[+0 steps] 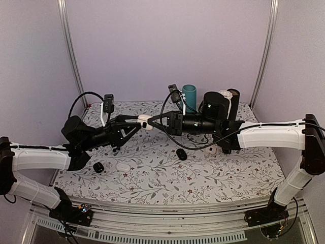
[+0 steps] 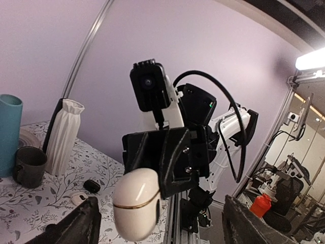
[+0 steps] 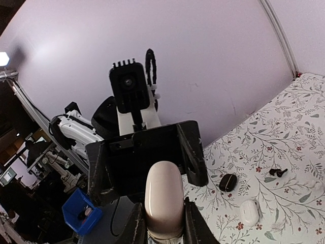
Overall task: Insert the wireless bluetooth earbuds into the charging case
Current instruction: Pass from the left arm to the right, then place the charging case with the earbuds at the center of the board.
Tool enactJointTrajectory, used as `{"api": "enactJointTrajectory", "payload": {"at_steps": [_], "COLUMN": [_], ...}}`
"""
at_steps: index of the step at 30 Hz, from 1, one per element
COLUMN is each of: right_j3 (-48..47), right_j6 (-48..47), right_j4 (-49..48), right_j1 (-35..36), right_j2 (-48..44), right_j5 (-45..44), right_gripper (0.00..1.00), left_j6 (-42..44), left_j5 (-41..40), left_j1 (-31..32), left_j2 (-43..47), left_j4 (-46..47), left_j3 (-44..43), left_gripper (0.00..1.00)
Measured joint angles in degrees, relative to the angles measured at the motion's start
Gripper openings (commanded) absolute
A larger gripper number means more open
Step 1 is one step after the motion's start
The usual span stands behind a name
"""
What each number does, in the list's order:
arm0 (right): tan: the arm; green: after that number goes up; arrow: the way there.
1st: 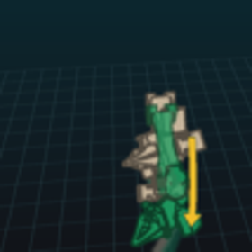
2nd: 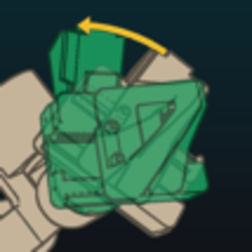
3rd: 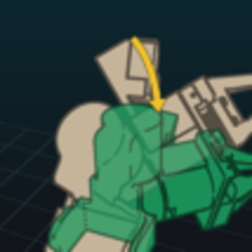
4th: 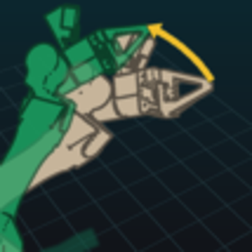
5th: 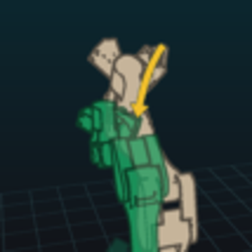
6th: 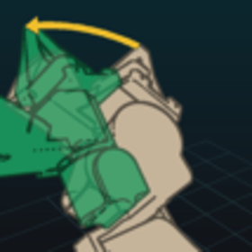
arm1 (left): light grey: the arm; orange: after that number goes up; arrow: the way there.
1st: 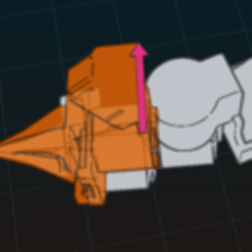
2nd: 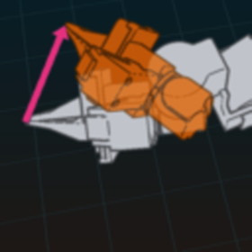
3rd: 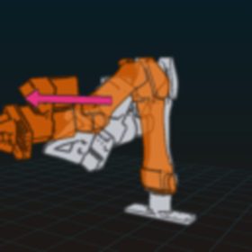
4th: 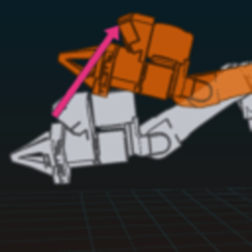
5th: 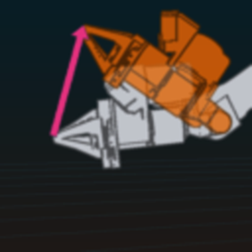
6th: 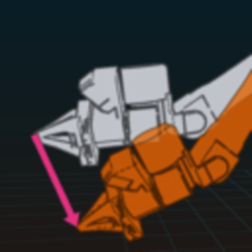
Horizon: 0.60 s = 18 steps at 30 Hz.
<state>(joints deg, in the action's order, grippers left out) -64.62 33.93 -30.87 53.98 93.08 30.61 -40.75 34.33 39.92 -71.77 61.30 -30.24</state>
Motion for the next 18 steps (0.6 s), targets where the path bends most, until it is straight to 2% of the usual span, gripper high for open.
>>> {"api": "enactJointTrajectory", "payload": {"at_steps": [6, 18], "right_j3": [2.95, 5.51], "right_j6": [1.2, 2.08], "right_j4": [2.08, 9.07], "right_j1": [-3.5, -7.13], "right_j2": [-0.02, 1.6], "right_j5": [-2.67, -7.5], "right_gripper": [0.04, 0.04], "left_j6": [2.01, 5.01], "left_j5": [-3.32, -10.25], "left_j1": [-0.24, -1.09], "left_j2": [3.1, 7.67], "left_j4": [-5.01, -14.27], "left_j3": [0.72, 1.29], "left_gripper": [0.96, 0.96]}}
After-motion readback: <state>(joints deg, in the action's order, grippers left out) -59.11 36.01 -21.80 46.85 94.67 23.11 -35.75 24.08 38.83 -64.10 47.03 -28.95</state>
